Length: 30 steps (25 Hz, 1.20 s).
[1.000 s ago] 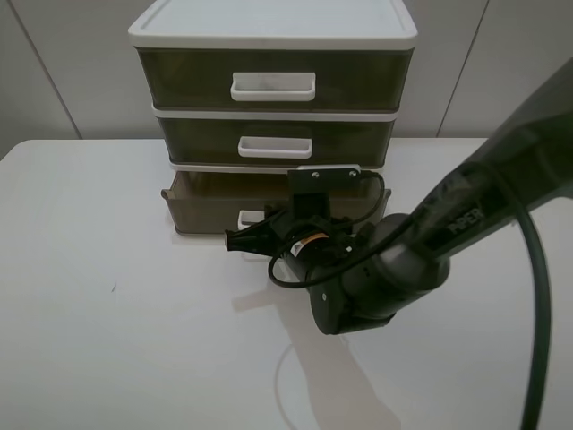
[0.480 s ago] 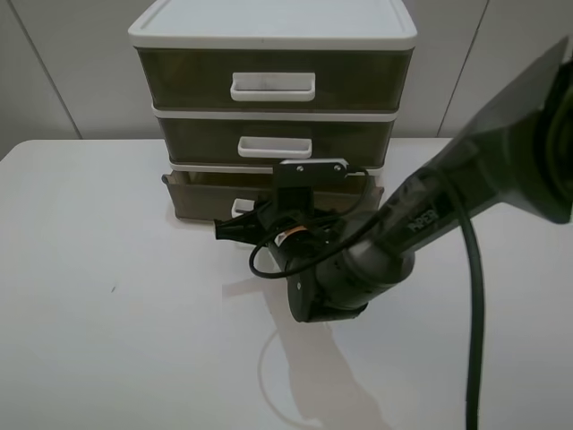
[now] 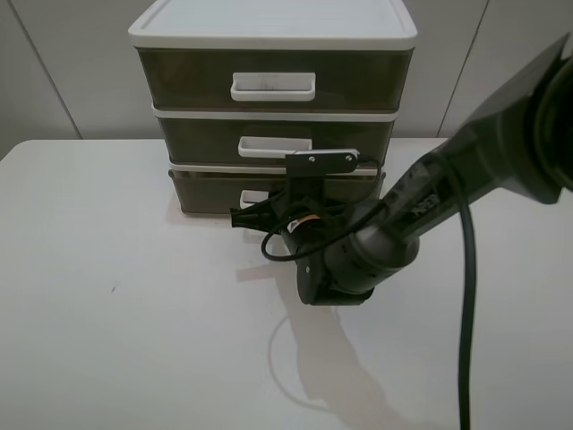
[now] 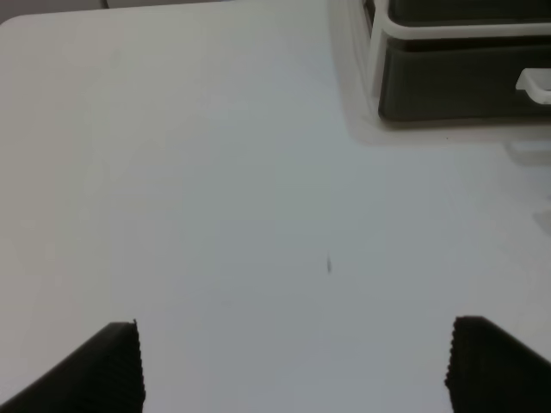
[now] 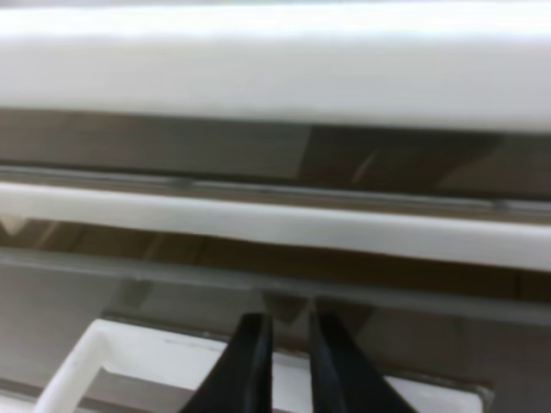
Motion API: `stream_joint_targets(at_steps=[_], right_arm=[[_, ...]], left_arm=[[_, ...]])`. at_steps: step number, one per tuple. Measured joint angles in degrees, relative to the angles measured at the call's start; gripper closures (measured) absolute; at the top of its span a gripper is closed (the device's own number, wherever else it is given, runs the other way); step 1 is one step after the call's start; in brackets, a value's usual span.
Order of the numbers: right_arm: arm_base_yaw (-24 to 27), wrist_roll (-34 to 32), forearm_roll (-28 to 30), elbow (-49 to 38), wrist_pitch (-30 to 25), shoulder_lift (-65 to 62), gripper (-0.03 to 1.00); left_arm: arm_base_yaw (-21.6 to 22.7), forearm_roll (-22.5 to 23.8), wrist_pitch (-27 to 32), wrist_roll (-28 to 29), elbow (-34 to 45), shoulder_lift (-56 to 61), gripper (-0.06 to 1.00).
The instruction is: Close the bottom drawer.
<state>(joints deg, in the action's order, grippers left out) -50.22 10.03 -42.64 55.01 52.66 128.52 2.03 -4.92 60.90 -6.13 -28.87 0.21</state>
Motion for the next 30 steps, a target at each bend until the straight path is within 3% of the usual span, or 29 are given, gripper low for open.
stream_joint_targets(at_steps=[5,15,24,27,30], right_arm=[[0.1,0.0,0.6,0.1,-0.8,-0.2,0.95],[0.6,0.1,0.8,-0.4,-14.1,-8.4,0.95],[0.6,0.2,1.1,-10.4,-25.6,-21.9,0.95],[0.7,0.2,1.4,-16.3,-26.4,-27.5,0.87],[2.6,0.2,2.2,-21.9,-26.7,-33.3,0.66]], left_arm=[[0.0,0.0,0.0,0.0,0.0,0.0,0.23],[0.0,0.0,0.0,0.0,0.0,0.0,0.23],[0.0,0.0,0.0,0.0,0.0,0.0,0.23],[0.0,0.0,0.0,0.0,0.0,0.0,0.23],[0.0,0.0,0.0,0.0,0.0,0.0,0.23]])
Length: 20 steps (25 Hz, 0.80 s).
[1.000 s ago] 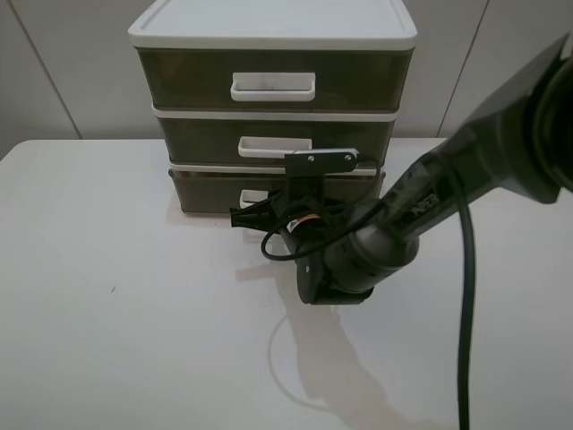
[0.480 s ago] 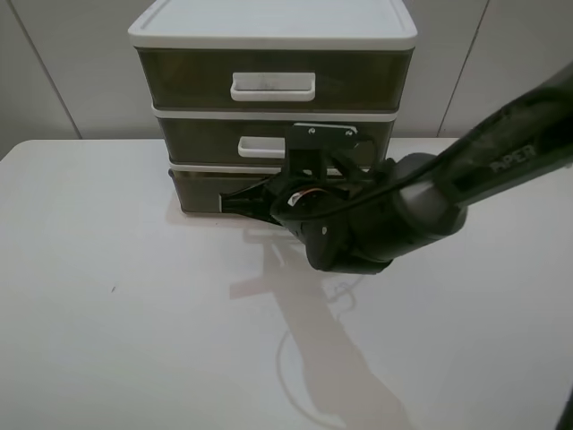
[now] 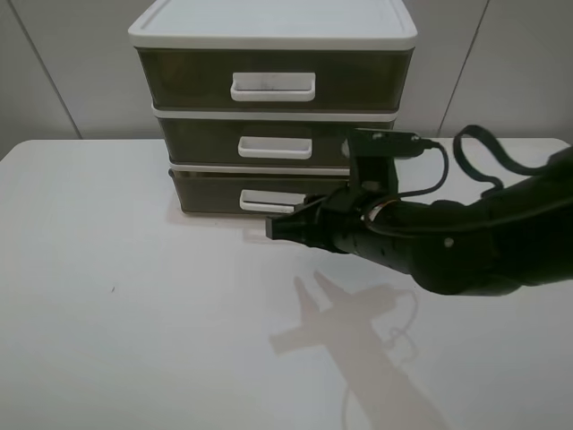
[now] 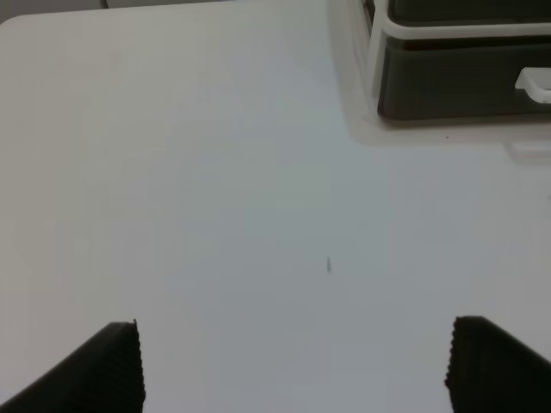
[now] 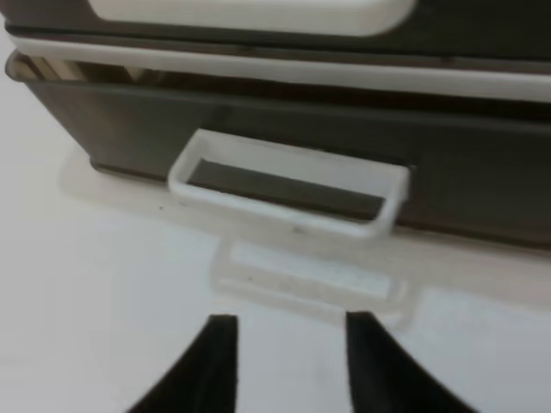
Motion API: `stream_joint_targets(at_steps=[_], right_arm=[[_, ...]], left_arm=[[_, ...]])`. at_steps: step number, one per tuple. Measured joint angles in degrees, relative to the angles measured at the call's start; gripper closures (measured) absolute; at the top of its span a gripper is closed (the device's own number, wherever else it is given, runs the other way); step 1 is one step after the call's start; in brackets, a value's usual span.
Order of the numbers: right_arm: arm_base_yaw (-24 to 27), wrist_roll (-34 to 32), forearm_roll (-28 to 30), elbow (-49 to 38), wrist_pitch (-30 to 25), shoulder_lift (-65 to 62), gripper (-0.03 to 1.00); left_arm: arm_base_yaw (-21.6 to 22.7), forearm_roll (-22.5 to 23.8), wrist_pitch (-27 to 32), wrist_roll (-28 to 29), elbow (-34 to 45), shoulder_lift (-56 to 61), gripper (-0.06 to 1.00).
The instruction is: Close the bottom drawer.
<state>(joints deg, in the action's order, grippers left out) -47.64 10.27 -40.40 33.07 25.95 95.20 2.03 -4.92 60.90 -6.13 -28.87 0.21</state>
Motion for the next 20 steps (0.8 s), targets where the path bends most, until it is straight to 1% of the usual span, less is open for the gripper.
stream_joint_targets(at_steps=[2,4,6,9,14,16,19,20], right_arm=[[2.6,0.0,0.3,-3.2,-1.9,-4.0,0.44],[5.7,0.0,1.0,-5.1,-5.9,-8.4,0.27],[9.7,0.0,1.8,-6.2,-11.2,-12.7,0.19],[16.0,0.0,4.2,-6.4,-21.4,-20.1,0.16],[27.7,0.0,10.0,-6.4,-35.7,-34.3,0.15],[31.7,0.0,12.8,-5.5,-43.4,-40.3,0.15],[35.5,-0.1,16.6,-1.5,-55.4,-50.2,0.15],[36.3,-0.1,17.8,0.2,-58.5,-52.8,0.15]], left_arm=[[0.0,0.0,0.0,0.0,0.0,0.0,0.23],[0.0,0.0,0.0,0.0,0.0,0.0,0.23],[0.0,0.0,0.0,0.0,0.0,0.0,0.23],[0.0,0.0,0.0,0.0,0.0,0.0,0.23],[0.0,0.0,0.0,0.0,0.0,0.0,0.23],[0.0,0.0,0.0,0.0,0.0,0.0,0.23],[0.0,0.0,0.0,0.0,0.0,0.0,0.23],[0.0,0.0,0.0,0.0,0.0,0.0,0.23]])
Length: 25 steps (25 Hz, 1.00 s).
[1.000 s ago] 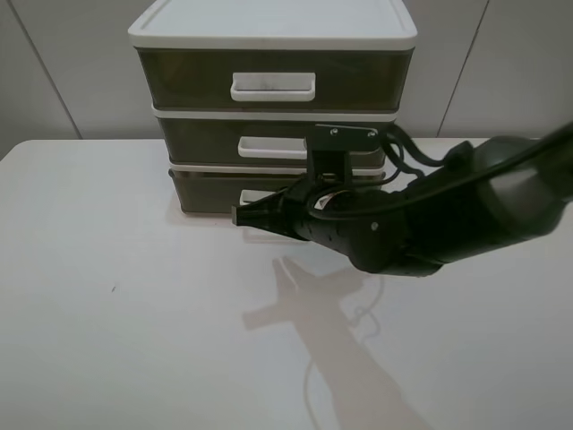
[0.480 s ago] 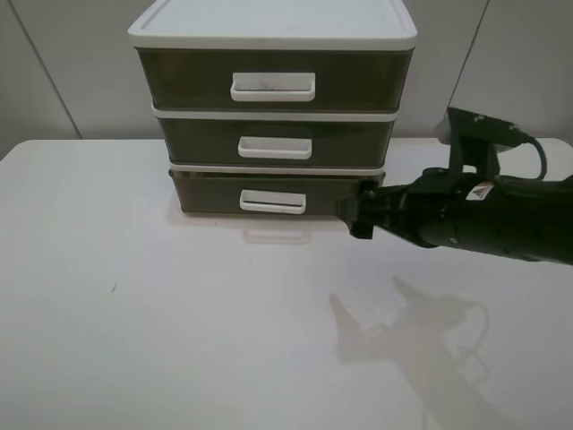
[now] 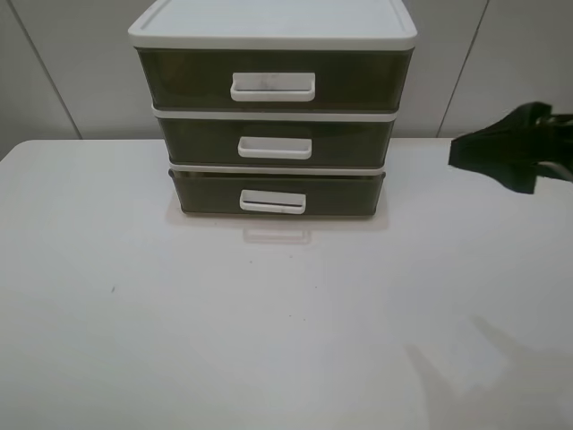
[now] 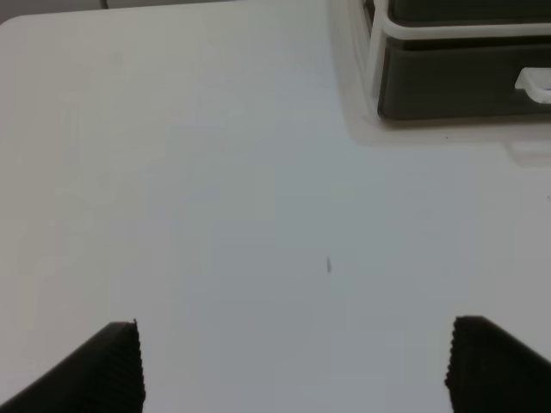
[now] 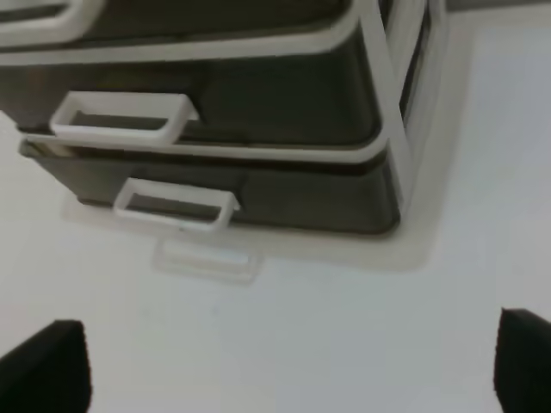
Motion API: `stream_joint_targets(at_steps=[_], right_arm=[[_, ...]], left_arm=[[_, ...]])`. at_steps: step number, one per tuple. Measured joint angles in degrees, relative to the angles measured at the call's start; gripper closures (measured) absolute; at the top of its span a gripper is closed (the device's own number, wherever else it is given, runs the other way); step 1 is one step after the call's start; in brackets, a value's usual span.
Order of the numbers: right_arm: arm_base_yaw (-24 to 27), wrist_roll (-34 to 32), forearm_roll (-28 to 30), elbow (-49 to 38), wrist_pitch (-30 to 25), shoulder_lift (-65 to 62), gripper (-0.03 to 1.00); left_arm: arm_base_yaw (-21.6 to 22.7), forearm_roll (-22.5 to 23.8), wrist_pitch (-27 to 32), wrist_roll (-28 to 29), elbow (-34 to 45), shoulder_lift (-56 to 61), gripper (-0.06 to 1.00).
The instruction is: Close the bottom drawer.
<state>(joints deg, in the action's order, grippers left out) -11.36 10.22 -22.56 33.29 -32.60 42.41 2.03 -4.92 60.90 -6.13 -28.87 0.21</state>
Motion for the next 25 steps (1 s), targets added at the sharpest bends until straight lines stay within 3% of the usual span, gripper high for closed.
stream_joint_targets(at_steps=[6,14,20,25], right_arm=[[0.9,-1.4,10.6,8.9,-20.3,-14.7,0.15],[0.9,-8.8,24.5,10.9,-36.1,-32.1,0.15],[0.9,-10.2,23.2,9.5,-37.3,-41.4,0.15],[0.9,-10.2,23.1,2.6,-32.4,-42.7,0.15]], left_arm=[[0.0,0.0,0.0,0.0,0.0,0.0,0.23],[0.0,0.0,0.0,0.0,0.0,0.0,0.23],[0.0,0.0,0.0,0.0,0.0,0.0,0.23],[0.0,0.0,0.0,0.0,0.0,0.0,0.23]])
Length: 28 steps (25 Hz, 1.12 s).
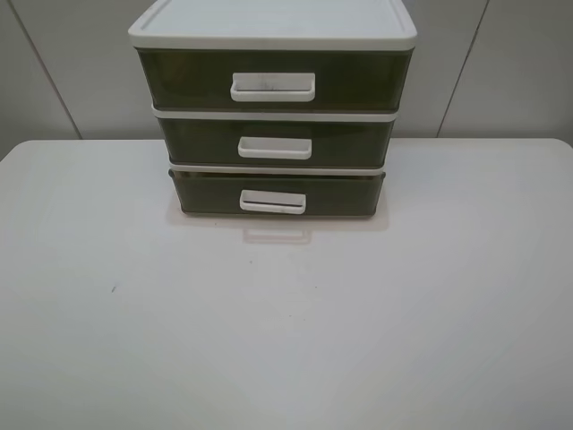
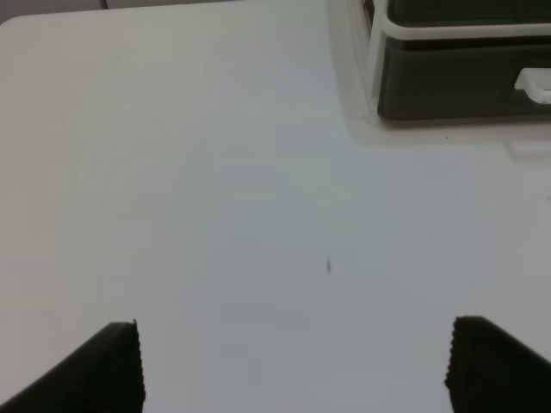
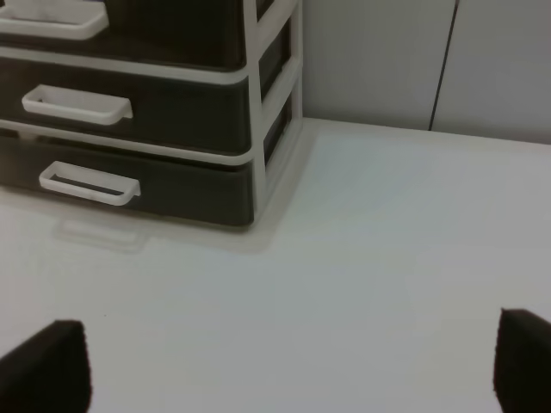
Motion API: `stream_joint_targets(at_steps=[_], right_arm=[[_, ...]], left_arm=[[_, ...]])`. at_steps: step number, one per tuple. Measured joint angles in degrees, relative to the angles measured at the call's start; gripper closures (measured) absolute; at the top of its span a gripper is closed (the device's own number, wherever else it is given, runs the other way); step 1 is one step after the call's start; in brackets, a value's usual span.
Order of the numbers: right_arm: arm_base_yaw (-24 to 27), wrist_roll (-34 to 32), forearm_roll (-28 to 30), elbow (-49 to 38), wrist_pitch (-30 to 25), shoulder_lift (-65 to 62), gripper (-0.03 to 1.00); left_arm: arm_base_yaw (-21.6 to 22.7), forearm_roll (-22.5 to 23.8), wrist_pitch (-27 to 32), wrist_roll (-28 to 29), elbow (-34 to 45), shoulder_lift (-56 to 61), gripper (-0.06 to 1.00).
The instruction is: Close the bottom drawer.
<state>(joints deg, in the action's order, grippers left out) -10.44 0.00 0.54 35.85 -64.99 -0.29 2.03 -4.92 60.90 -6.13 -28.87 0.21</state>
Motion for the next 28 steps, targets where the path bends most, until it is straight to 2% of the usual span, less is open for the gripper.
stream_joint_targets(at_steps=[3,10,17,28], right_arm=[[0.0,0.0,-0.5,-4.1,2.9,0.0,0.15],[0.2,-0.9,0.0,-6.1,3.9,0.0,0.15],[8.2,-1.3,0.8,-6.1,4.1,-0.1,0.15],[8.8,-1.2,0.9,-6.1,4.1,-0.1,0.15]], left_arm=[[0.0,0.0,0.0,0.0,0.0,0.0,0.23],[0.0,0.0,0.0,0.0,0.0,0.0,0.23],[0.0,0.0,0.0,0.0,0.0,0.0,0.23],[0.0,0.0,0.0,0.0,0.0,0.0,0.23]])
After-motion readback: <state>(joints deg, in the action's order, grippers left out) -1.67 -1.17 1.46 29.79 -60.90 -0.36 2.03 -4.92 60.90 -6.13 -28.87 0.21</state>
